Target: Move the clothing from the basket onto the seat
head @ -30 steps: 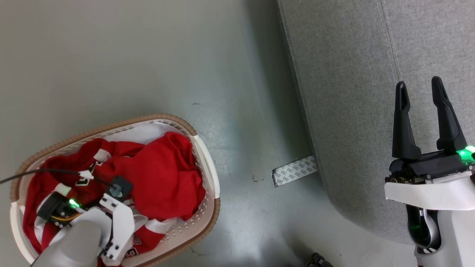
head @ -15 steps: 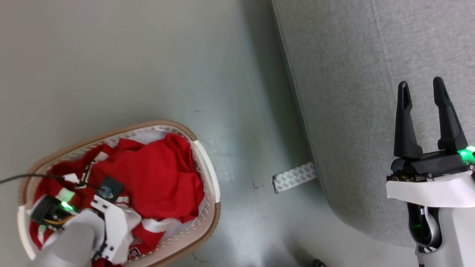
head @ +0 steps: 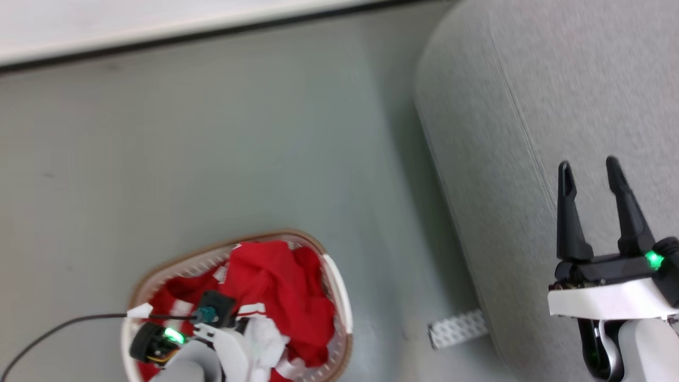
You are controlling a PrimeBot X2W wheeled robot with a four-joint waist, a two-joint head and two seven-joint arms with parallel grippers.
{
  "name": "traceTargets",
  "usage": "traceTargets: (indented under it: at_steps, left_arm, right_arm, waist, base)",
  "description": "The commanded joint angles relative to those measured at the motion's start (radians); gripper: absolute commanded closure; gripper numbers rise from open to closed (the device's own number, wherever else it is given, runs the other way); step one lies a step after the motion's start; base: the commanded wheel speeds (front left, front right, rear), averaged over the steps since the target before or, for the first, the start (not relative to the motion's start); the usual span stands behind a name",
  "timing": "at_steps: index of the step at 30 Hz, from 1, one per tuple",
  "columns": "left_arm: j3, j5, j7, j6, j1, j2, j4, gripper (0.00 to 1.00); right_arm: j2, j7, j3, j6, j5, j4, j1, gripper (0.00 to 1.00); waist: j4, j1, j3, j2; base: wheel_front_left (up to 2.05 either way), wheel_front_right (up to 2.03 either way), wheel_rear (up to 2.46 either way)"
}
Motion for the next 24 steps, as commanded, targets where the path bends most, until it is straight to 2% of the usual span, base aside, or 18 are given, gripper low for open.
traceTargets:
  at_steps: [1,6,12,18,24]
  left_arm:
    - [0.005,-0.025,-0.007,0.003,0.027,-0.008,-0.019,1.00]
    - [0.022,-0.103,-0.010,0.002,0.086,-0.040,-0.122,1.00]
    - [0.056,-0.159,-0.010,0.006,0.193,-0.038,-0.325,1.00]
    - [0.077,-0.162,-0.010,0.051,0.273,-0.021,-0.588,1.00]
    - [0.103,-0.204,0.073,0.079,0.302,-0.017,-0.858,1.00]
  right_arm:
    - [-0.003,0.001,-0.004,-0.002,0.004,0.008,0.021,0.00]
    - [-0.003,0.001,-0.004,-0.002,-0.007,0.024,0.060,0.00]
    - [-0.003,0.001,-0.002,-0.002,-0.007,0.042,0.111,0.00]
    - [-0.003,0.001,-0.007,-0.002,-0.009,0.053,0.158,0.00]
    - [-0.003,0.001,0.018,-0.002,0.002,0.063,0.206,0.00]
  waist:
    - [0.100,0.0001,-0.124,0.0000]
    - [0.158,0.0001,-0.235,0.0000]
    - [0.207,0.0001,-0.337,0.0000]
    - [0.253,0.0001,-0.405,0.0000]
    - [0.287,0.0001,-0.457,0.0000]
  base:
    - [0.00,0.00,0.00]
    - [0.00,0.00,0.00]
    - [0.00,0.00,0.00]
    - [0.00,0.00,0.00]
    - [0.00,0.00,0.00]
